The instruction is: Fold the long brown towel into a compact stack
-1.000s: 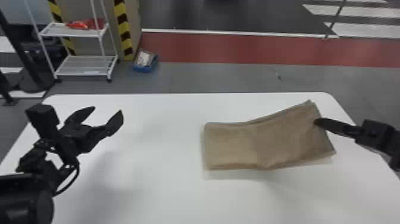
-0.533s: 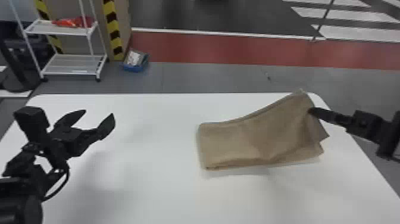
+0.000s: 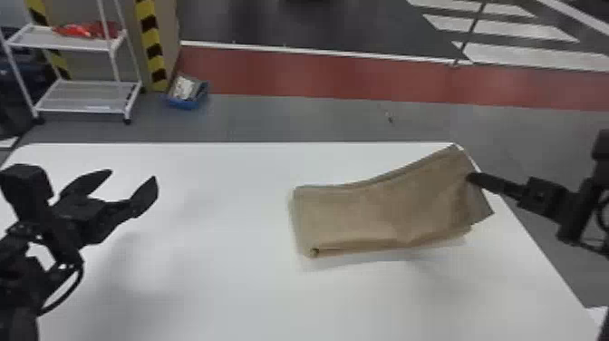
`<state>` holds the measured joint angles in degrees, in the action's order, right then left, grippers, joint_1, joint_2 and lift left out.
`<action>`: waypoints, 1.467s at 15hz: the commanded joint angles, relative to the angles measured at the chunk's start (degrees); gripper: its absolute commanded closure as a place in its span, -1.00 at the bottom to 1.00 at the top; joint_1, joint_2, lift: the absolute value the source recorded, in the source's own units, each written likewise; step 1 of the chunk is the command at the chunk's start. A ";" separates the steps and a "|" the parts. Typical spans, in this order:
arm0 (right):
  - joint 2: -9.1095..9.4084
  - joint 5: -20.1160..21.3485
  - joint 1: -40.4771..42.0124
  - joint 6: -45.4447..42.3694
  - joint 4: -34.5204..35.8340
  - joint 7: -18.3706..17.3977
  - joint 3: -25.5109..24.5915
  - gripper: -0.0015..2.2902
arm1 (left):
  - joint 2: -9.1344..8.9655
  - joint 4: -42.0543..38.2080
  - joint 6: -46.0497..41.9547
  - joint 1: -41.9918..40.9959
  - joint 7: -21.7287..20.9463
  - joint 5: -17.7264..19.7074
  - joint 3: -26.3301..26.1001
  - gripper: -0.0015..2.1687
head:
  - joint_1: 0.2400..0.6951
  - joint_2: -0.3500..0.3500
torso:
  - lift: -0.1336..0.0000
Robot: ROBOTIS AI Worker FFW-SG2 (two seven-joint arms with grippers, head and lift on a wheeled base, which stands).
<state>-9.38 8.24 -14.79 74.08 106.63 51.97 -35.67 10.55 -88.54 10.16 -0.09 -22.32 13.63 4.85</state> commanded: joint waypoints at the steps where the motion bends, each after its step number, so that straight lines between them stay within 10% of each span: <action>1: -0.20 0.28 0.03 -3.10 -2.57 -0.29 -0.45 0.03 | 0.00 0.03 0.00 0.00 0.00 -0.09 -0.10 -0.94 | 1.00 -0.50 | -0.85; 5: -0.11 3.36 -0.32 -8.73 -7.58 -0.99 0.60 0.01 | 0.00 0.03 0.00 -0.17 0.00 -0.45 -0.02 -0.93 | 1.00 -0.55 | -0.85; 10: -0.73 6.70 -0.59 -16.29 -15.14 -3.63 0.25 -0.96 | -0.09 -1.99 0.00 -1.67 -0.09 -0.36 -0.37 -0.93 | 1.00 -0.61 | -0.85; 22: 4.37 -2.71 13.83 -29.12 -4.85 -3.54 -9.95 -0.93 | -1.94 -16.31 22.50 -5.62 6.42 6.85 -13.99 -0.79 | 1.00 -1.00 | -0.85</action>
<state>-6.32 5.70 -2.44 47.28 99.66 48.60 -45.29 8.70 -102.99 29.87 -5.65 -16.29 18.97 -7.21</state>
